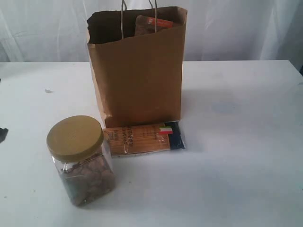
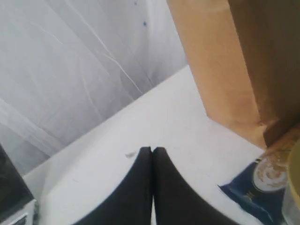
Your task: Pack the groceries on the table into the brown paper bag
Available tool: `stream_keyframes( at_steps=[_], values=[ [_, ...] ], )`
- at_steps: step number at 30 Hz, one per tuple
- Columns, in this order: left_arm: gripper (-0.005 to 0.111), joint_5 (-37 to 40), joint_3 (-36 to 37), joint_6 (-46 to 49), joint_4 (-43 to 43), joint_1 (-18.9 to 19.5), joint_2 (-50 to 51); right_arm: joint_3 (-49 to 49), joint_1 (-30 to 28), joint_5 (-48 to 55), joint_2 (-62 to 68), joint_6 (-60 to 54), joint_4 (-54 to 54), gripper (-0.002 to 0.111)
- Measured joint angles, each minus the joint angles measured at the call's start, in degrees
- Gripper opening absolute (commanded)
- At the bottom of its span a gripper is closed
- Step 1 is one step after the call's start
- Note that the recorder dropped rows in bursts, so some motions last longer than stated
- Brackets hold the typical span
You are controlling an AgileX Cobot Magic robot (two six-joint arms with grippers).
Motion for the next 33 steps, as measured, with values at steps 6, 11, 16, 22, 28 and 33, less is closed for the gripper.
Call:
stream_keyframes(
  at_steps=[6, 11, 16, 22, 28, 33],
  values=[
    [0.000, 20.3, 0.0, 9.1, -12.0, 0.1, 5.8, 0.0, 0.0, 0.0, 0.0, 0.0, 0.0, 0.000],
    [0.000, 19.4, 0.0, 5.4, -12.3, 0.6, 10.1, 0.0, 0.0, 0.0, 0.0, 0.0, 0.0, 0.000],
    [0.000, 36.8, 0.5, -4.8, 6.2, 3.9, 9.9, 0.0, 0.0, 0.0, 0.0, 0.0, 0.0, 0.000],
    [0.000, 33.2, 0.9, -10.9, 13.2, 4.8, 5.2, 0.0, 0.0, 0.0, 0.0, 0.0, 0.0, 0.000],
    [0.000, 22.8, 7.7, -11.2, 17.8, 6.1, 8.3, 0.0, 0.0, 0.0, 0.0, 0.0, 0.0, 0.000],
    [0.009, 17.6, 7.9, -10.7, 17.6, 6.1, 8.4, 0.0, 0.1, 0.0, 0.0, 0.0, 0.0, 0.000]
  ],
)
